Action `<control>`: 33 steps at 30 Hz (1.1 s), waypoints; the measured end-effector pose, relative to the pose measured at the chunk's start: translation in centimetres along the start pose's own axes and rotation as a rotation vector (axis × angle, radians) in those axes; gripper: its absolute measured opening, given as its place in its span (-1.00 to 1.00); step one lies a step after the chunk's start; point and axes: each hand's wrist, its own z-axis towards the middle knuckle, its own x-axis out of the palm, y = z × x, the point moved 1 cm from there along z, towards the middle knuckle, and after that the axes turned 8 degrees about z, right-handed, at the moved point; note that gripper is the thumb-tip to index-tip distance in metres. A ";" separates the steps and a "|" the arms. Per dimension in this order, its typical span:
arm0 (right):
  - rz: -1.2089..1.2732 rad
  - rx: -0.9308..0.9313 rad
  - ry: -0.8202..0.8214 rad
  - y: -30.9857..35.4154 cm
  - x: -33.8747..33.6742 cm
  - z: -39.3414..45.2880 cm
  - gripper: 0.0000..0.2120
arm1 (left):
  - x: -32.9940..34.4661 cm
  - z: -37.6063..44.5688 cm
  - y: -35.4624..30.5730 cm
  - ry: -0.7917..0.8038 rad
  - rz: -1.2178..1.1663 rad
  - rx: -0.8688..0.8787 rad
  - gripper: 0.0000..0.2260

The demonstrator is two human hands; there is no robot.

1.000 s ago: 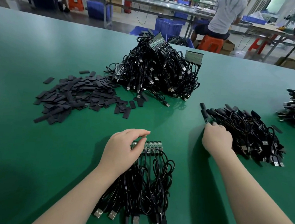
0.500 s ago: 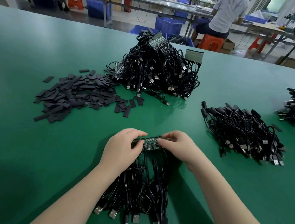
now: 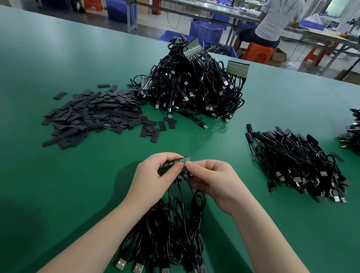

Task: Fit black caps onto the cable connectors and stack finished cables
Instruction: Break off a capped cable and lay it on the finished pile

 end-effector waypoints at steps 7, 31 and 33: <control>0.080 0.002 0.019 0.2 0.4 -0.1 -0.87 | -0.7 0.3 -0.4 0.010 -0.116 0.005 -0.82; 0.406 -0.099 -0.077 1.5 -1.2 -1.2 -0.93 | 1.3 0.9 -0.5 0.074 -0.133 0.004 -0.83; 0.349 -0.263 -0.152 3.4 -1.4 -1.8 -0.94 | 1.6 1.0 -0.5 0.134 -0.085 0.013 -0.79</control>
